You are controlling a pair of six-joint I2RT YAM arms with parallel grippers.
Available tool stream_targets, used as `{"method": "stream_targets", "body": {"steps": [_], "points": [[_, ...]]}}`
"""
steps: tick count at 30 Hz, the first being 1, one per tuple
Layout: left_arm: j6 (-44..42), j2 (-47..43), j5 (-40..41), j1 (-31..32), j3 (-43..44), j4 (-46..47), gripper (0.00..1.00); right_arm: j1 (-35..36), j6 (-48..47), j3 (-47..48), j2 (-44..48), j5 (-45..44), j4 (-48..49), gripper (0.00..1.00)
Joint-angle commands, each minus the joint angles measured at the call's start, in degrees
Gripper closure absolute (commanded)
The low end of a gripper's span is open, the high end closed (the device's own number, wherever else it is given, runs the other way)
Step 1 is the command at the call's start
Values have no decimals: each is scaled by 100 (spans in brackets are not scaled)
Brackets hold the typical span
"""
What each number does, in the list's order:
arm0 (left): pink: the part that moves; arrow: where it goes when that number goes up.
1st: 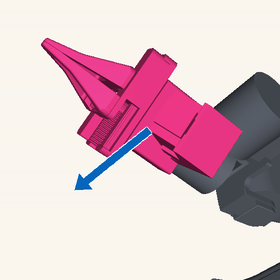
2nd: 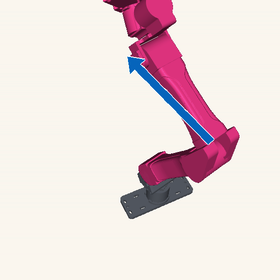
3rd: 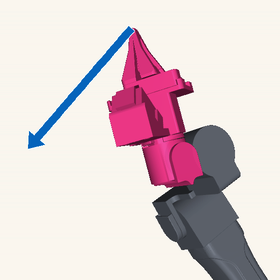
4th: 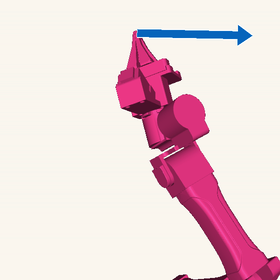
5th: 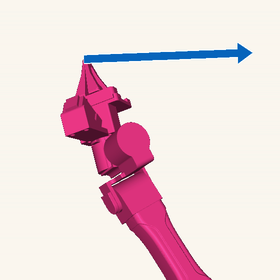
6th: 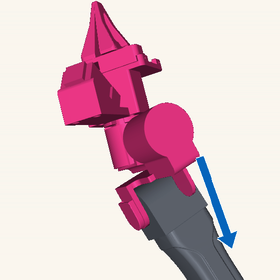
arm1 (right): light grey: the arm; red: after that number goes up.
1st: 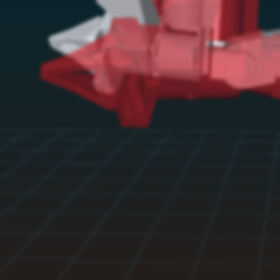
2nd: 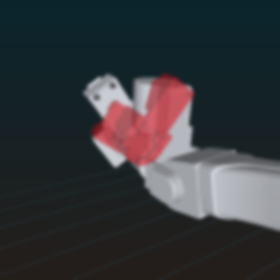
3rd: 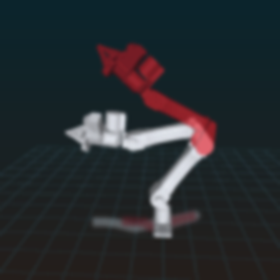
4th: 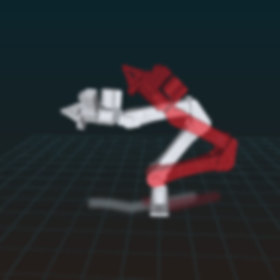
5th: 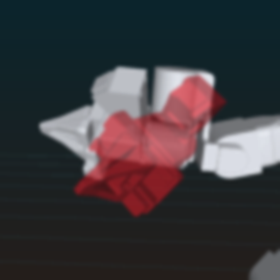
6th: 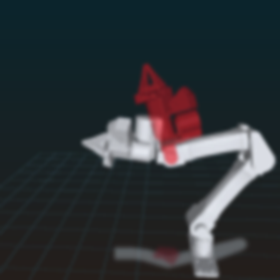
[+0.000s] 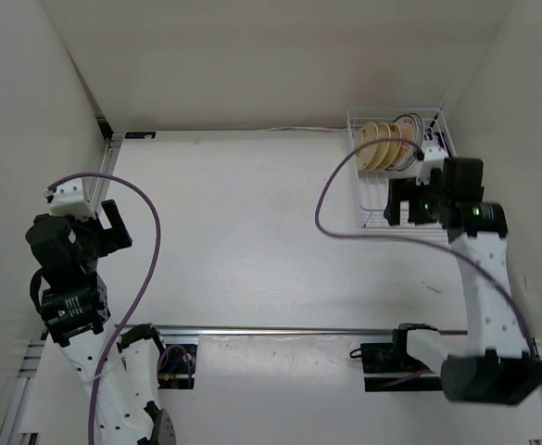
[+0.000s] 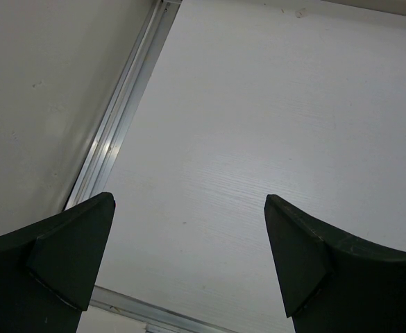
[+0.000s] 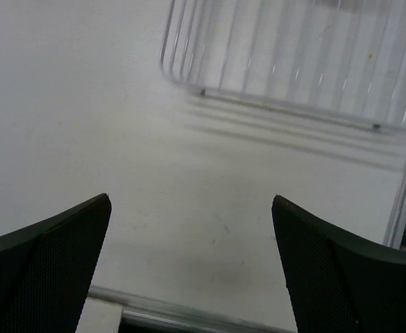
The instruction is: Unload the plates from the dish rack
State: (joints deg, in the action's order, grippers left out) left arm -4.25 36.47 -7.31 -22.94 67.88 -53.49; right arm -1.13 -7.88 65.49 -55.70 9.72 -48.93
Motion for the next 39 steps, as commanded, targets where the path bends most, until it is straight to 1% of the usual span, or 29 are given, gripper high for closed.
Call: {"method": "stream_targets", "body": {"steps": [1, 3, 4, 6, 7, 8, 10, 11, 12, 15, 19, 21, 22, 24, 31, 35, 39], "points": [[3, 97, -25, -35, 33, 85, 0, -19, 128, 1365, -1533, -443, 288, 0], [3, 97, -25, -35, 33, 85, 0, -19, 129, 2261, -2257, -567, 34, 0], [3, 150, -25, -35, 94, 85, 0, -19, 129, 3188, -2879, -567, -255, 0], [-58, 150, -25, -35, 94, 85, 0, -19, -117, 3976, -3392, -419, -450, 0], [-58, 211, -25, -35, 146, 85, 0, -19, -170, 4685, -3630, -340, -538, 0], [-110, 212, -25, -35, 147, 85, 0, -19, -170, 5014, -4067, -278, -600, 0], [-111, 282, -25, -35, 147, 85, 0, -19, -109, 5768, -4630, -224, -662, 0], [-111, 334, -94, -35, 147, 85, 0, -19, -4, 5912, -4782, -224, -592, 0], [-111, 396, -95, -35, 147, 85, 0, -19, 180, 6000, -4922, -172, -531, 0], [-111, 536, -236, -35, 147, 138, 0, -19, 304, 6124, -5345, -93, -293, 0], [-111, 835, -350, -35, 94, 208, 0, 33, 252, 6493, -6064, -5, -126, 10], [-164, 1115, -481, -35, 94, 260, 0, 33, 199, 6598, -6250, -118, 101, 16], [-164, 1230, -482, -35, 94, 261, 0, 33, 199, 6599, -6382, -119, 207, 21], [-164, 1572, -613, -35, 156, 313, 0, 33, 199, 6599, -6436, -119, 514, 24], [-58, 2513, -737, -35, 516, 489, 0, 33, 146, 6608, -6962, -312, 884, 24], [-6, 2769, -851, -35, 648, 541, 0, 86, 146, 6661, -7208, -312, 938, 24], [-6, 2901, -956, -35, 700, 542, 0, 86, 146, 6661, -7446, -374, 999, 31]]}}
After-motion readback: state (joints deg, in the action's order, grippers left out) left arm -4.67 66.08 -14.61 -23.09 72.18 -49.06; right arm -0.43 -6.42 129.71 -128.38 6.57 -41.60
